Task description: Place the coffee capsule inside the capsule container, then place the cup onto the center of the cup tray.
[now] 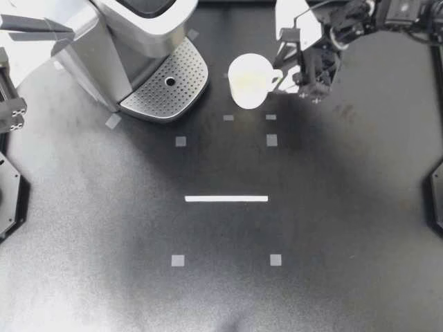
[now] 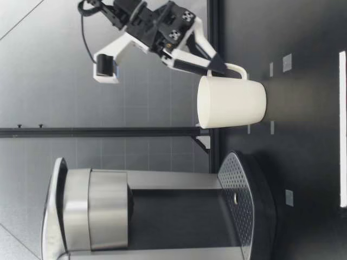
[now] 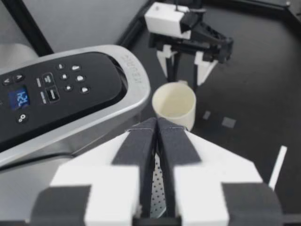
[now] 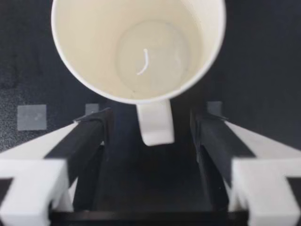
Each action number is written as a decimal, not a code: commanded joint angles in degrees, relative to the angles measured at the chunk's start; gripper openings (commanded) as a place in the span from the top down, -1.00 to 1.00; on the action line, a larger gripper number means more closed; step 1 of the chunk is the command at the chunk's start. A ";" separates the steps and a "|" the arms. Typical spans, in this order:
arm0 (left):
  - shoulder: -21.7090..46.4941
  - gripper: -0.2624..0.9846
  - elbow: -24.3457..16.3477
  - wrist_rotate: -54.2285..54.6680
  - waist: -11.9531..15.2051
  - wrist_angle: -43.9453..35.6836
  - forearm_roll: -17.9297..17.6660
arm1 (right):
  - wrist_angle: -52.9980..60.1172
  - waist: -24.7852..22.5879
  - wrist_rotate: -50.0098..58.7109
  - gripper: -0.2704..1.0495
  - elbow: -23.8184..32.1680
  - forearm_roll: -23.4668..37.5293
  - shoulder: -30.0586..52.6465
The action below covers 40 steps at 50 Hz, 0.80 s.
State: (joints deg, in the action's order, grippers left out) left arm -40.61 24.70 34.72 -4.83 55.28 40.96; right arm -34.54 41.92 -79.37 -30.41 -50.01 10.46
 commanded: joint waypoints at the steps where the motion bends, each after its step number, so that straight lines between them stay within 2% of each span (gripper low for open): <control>1: -0.18 0.36 -0.70 0.09 -0.09 -0.18 0.44 | 0.18 -0.35 -0.09 -0.31 1.41 -0.18 -0.62; 9: -0.18 0.36 -0.62 0.09 -0.18 -0.18 0.44 | 0.88 -0.44 0.09 -0.20 1.49 -0.18 -0.88; 20: -0.18 0.36 -0.53 0.09 -0.18 -0.18 0.35 | 0.79 -0.35 0.09 0.20 1.58 -0.18 -0.97; 27: -0.18 0.36 -0.53 0.09 -0.18 -0.18 0.44 | 0.18 -0.35 0.44 0.38 1.58 -0.18 -1.41; 40: -0.53 0.36 -0.53 0.09 -0.09 -0.18 0.44 | -0.79 -0.44 1.93 0.45 1.67 -0.53 -4.75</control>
State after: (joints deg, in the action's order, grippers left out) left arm -40.78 24.87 34.72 -4.83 55.28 41.04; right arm -35.07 41.75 -77.78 -30.06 -50.01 9.23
